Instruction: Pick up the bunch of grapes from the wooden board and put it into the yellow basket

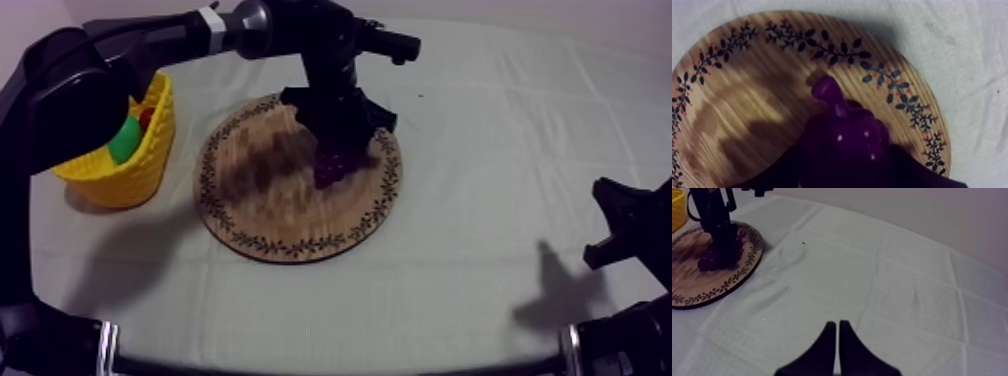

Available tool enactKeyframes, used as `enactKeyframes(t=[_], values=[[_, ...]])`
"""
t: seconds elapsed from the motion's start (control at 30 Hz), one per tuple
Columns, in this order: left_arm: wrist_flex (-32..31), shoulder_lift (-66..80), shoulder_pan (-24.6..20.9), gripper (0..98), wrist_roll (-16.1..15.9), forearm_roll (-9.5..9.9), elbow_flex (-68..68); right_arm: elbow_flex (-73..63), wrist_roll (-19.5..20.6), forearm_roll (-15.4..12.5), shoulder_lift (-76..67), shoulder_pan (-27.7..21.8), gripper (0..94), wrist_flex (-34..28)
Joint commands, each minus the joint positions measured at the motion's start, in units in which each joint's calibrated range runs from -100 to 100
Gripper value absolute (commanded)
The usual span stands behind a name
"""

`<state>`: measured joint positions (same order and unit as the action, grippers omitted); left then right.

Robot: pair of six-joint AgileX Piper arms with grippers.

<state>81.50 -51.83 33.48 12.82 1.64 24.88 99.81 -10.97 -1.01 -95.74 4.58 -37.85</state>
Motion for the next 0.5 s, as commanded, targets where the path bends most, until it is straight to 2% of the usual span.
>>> enactKeyframes(t=[0.0, 0.2, 0.47], values=[[-0.8, 0.6, 0.0, 36.0, 0.3, 0.43, -0.8, 0.0, 0.0, 0.0, 0.0, 0.0, 0.4, 0.0], [-2.2, 6.5, -0.9, 31.0, 0.2, 1.18, -4.7, 0.0, 0.0, 0.0, 0.0, 0.0, 0.4, 0.0], [-2.3, 22.7, -4.8, 30.2, -3.3, 1.19, -16.6, 0.0, 0.0, 0.0, 0.0, 0.0, 0.4, 0.0]])
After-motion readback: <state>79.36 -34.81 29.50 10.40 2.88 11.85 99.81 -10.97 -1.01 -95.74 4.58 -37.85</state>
